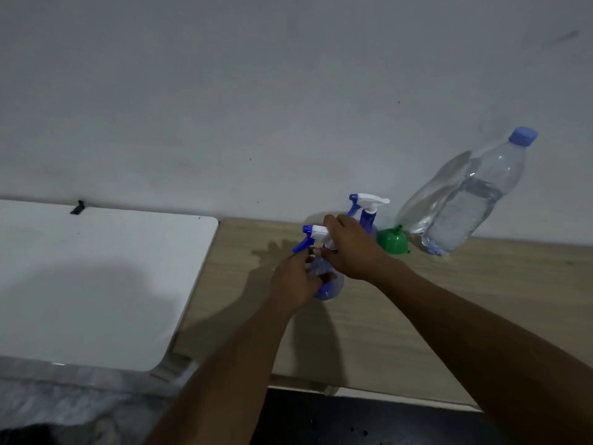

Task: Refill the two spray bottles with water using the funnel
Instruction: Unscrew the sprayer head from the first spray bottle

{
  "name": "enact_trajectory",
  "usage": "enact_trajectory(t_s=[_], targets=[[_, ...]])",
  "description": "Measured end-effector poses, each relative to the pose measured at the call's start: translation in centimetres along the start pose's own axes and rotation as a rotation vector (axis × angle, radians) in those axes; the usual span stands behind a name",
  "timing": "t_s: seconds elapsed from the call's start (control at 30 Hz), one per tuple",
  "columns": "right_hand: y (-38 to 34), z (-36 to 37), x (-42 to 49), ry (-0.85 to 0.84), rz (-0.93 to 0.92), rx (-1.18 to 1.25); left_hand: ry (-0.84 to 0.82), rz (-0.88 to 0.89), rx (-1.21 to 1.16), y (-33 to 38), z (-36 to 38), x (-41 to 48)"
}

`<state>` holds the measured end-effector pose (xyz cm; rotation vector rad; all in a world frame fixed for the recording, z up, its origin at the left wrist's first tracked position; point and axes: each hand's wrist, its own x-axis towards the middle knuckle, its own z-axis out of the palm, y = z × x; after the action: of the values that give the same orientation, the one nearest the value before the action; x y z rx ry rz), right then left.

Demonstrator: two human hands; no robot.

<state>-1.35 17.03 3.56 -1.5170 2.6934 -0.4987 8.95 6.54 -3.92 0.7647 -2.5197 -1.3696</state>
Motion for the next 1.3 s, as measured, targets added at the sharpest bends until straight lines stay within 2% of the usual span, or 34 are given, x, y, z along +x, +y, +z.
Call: enact_trajectory(t_s=[0.2,0.33,0.5,0.67,0.8,0.97,1.13,1.3], targets=[[-0.6,0.3,-2.0,-0.054,0.061,0.110,-0.024,0.018,0.012,-0.2,0.1,-1.8],[-0.4,-0.1,-3.3,-0.092,0.036,0.214,-0.036,0.028,-0.001,-0.3,0.1,-3.0],[-0.4,0.6,-4.1,-0.018,0.043,0.181,-0.021,0.039,0.016,-0.1,0.6,-4.2],[-0.3,0.3,-4.6,-0.086,0.016,0.257,-0.023,0.040,0.000,-0.2,0.5,-5.0],[-0.4,0.7,-4.9,-0.016,0.075,0.221,-0.023,0.017,0.019,0.1,0.7,-5.1],[-0.2,0.5,-4.8,-0.085,0.020,0.276,-0.030,0.010,0.026,0.0,0.8,-5.2],[-0.5,0.8,-5.0,-0.039,0.098,0.245,-0.033,-0.010,0.060,0.2,1.0,-5.0],[-0.2,0.3,-5.2,-0.078,0.057,0.281,-0.057,-0.009,0.076,0.0,0.9,-5.0]])
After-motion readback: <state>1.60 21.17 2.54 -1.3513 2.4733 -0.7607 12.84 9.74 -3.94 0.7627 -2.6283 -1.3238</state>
